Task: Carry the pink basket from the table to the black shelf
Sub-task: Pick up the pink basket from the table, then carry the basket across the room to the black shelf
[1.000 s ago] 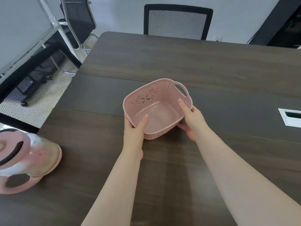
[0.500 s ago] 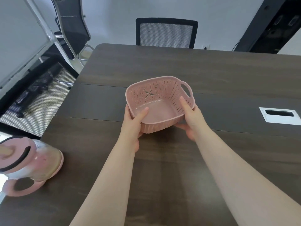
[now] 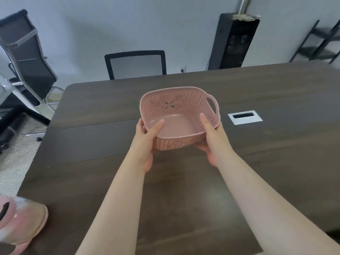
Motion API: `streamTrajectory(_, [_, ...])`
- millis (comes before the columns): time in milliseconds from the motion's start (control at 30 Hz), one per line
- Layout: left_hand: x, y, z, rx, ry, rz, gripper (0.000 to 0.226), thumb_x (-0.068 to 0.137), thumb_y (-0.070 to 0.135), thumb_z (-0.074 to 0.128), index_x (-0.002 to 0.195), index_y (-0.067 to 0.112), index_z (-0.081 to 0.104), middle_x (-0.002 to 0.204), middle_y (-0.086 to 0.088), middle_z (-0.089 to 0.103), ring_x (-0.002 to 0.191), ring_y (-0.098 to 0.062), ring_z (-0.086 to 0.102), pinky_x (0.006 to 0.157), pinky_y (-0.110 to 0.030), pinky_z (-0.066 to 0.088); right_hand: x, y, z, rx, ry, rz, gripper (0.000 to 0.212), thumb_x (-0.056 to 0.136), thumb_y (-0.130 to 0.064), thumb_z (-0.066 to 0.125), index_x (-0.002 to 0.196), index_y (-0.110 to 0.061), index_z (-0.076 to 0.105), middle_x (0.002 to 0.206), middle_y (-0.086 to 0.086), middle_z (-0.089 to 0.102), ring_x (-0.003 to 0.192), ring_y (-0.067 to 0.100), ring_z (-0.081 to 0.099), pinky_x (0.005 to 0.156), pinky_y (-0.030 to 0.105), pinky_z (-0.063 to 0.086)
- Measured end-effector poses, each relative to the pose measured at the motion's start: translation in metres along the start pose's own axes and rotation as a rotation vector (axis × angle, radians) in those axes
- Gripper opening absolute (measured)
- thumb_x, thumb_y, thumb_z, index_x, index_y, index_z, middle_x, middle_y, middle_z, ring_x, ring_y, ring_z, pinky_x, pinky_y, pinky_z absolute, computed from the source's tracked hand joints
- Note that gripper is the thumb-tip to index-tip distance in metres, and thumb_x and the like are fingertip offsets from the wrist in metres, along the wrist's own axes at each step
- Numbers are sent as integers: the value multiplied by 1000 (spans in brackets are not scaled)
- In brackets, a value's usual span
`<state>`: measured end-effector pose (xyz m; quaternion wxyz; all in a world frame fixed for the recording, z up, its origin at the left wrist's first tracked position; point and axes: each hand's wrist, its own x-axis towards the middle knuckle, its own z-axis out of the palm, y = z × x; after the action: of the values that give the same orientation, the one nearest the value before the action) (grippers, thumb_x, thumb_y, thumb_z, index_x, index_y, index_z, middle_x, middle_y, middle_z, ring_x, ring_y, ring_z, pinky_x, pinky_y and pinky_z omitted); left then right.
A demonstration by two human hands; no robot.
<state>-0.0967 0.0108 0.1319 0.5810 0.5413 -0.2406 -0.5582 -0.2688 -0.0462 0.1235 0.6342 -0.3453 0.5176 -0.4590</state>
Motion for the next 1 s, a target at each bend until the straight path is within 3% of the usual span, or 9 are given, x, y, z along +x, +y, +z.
streamTrajectory(100, [-10, 1, 31, -9, -56, -40, 81, 85, 31, 73, 151, 25, 26, 138, 1, 56, 115, -22, 62, 94, -48, 53, -22, -14, -32, 23, 94, -26, 62, 84, -49, 69, 140, -39, 44, 134, -10, 60, 118, 20, 60, 95, 55, 52])
streamTrajectory(267, [-37, -2, 76, 62, -215, -70, 77, 84, 36, 74, 149, 26, 35, 133, 2, 61, 106, -21, 67, 92, -50, 54, -71, -33, -82, 40, 275, -48, 55, 86, -52, 65, 133, -35, 42, 127, -12, 58, 115, 17, 59, 95, 49, 49])
streamTrajectory(400, [-67, -9, 118, 141, -397, -71, 66, 84, 37, 73, 144, 30, 45, 126, 3, 68, 101, -19, 71, 87, -43, 56, -115, -46, -122, 105, 431, -103, 50, 88, -50, 64, 129, -32, 41, 126, -12, 57, 114, 16, 58, 92, 45, 49])
streamTrajectory(567, [-108, -18, 180, 212, -620, -64, 58, 85, 35, 71, 140, 35, 50, 125, 7, 70, 111, -16, 67, 98, -40, 49, -176, -57, -175, 158, 605, -196, 49, 89, -48, 64, 128, -34, 36, 128, -12, 55, 115, 16, 58, 98, 47, 49])
streamTrajectory(667, [-134, -26, 220, 243, -737, -59, 53, 89, 36, 67, 139, 35, 51, 124, 9, 70, 113, -13, 66, 98, -37, 48, -213, -63, -207, 195, 701, -271, 50, 90, -47, 64, 128, -34, 35, 123, -15, 54, 110, 13, 57, 92, 44, 50])
streamTrajectory(867, [-199, -52, 290, 295, -963, -82, 52, 90, 43, 65, 139, 42, 50, 124, 15, 69, 114, -11, 64, 83, -29, 50, -289, -73, -267, 251, 922, -356, 51, 90, -46, 63, 134, -35, 39, 113, -23, 56, 102, 4, 56, 82, 40, 47])
streamTrajectory(1000, [-244, -72, 326, 311, -1087, -119, 49, 91, 44, 62, 139, 41, 52, 119, 17, 72, 103, -4, 70, 71, -23, 54, -338, -74, -299, 281, 1060, -387, 44, 93, -40, 60, 129, -32, 37, 106, -22, 53, 90, 0, 55, 76, 35, 50])
